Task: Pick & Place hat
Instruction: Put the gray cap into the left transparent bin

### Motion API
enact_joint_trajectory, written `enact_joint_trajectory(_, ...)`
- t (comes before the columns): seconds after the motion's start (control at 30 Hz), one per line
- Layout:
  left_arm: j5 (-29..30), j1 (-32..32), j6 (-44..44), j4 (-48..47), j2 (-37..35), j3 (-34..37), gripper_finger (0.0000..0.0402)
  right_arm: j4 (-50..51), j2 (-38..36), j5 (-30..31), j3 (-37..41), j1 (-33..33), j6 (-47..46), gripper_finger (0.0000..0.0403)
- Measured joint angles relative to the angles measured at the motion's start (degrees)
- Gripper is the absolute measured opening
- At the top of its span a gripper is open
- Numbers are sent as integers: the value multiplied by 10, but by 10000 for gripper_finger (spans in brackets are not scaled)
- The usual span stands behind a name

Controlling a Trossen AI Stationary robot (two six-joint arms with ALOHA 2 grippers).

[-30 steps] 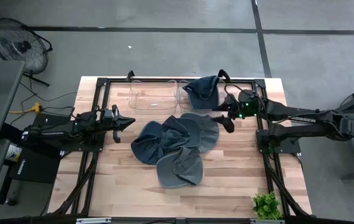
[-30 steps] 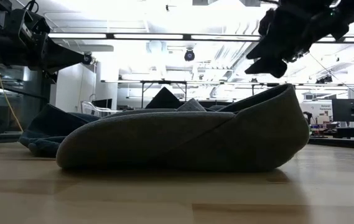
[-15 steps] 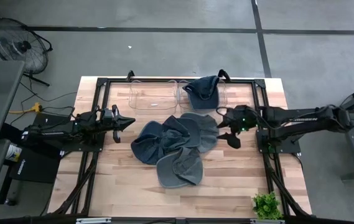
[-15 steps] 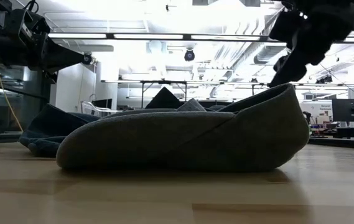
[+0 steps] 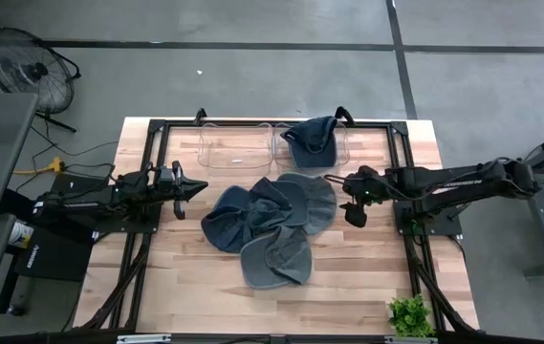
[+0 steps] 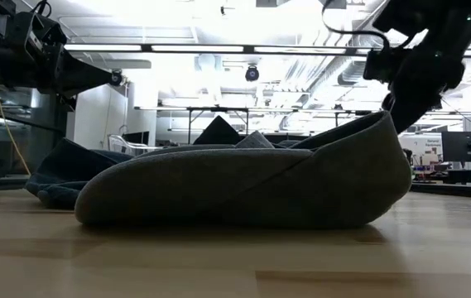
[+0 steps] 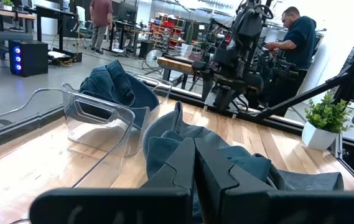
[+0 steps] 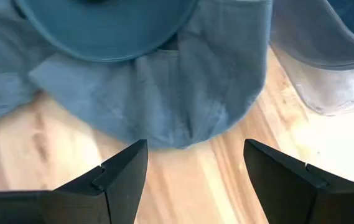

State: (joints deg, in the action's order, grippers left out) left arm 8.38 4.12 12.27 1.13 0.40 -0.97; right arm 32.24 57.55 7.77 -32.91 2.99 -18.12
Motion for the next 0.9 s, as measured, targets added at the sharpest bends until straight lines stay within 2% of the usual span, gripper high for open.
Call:
enact_joint_trajectory(0.17,0,0,0,0,0,0,0,-31,53,19,0,17,-5,259)
enact_joint_trajectory(0.3,0,0,0,0,0,0,0,-98,73,18,11,28,-32,259)
enact_joint_trajectory(0.4,0,0,0,0,0,0,0,-193,66,16,66,30,-77,259)
enact_joint_trajectory(0.57,0,0,0,0,0,0,0,-256,39,23,135,30,-174,259)
enact_joint_trajectory(0.7,0,0,0,0,0,0,0,-319,5,30,180,43,-205,259)
enact_joint_trajectory(0.9,0,0,0,0,0,0,0,-407,-14,-9,242,76,-224,259)
